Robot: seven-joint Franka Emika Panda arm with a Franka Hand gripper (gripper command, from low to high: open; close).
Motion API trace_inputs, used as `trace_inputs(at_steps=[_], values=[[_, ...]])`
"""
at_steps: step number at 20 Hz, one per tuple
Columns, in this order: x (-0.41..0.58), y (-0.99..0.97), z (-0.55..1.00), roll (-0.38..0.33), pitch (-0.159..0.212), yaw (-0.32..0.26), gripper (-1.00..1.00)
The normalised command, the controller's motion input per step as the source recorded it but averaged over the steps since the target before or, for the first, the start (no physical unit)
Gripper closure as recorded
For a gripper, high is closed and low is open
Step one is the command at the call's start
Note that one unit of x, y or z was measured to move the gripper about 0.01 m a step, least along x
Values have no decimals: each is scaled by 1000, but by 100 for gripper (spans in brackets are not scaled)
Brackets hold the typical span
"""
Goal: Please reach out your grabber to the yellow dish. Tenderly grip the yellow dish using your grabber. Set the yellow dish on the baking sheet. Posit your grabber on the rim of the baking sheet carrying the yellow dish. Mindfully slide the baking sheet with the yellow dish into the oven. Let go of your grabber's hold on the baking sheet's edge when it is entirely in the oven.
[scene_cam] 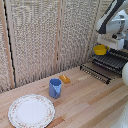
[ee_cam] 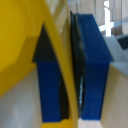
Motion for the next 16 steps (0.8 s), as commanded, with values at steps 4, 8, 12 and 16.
trace_inputs(at_steps=[4, 8, 12, 16], values=[[266, -376, -78, 8, 54, -1, 100], [321, -336, -83, 4, 44, 12, 100], [246, -429, -4, 0, 38, 0, 100], [119, -611, 67, 0, 55, -39, 100]])
